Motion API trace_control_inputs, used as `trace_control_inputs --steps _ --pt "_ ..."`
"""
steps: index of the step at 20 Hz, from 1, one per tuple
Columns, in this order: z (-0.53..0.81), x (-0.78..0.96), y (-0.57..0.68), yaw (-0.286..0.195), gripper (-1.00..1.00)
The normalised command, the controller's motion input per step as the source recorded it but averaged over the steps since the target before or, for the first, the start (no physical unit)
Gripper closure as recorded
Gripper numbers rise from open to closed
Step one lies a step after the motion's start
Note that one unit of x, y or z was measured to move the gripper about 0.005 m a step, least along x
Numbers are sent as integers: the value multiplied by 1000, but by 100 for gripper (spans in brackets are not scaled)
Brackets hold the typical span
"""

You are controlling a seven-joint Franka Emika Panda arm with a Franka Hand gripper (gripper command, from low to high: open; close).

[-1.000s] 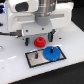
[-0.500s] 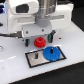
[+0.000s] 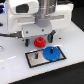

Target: Insert the blue gear onto the right peg, followed by the red gear

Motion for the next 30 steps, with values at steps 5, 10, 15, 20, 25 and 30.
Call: trace_control_inputs --steps 5,10,15,20,25,30 --pt "-155 -53 8 0 100" --pt "-61 -47 8 0 100" --pt "331 165 25 0 100" --pt "354 331 -13 0 100" --pt "376 538 -72 0 100" --pt "253 227 61 0 100"
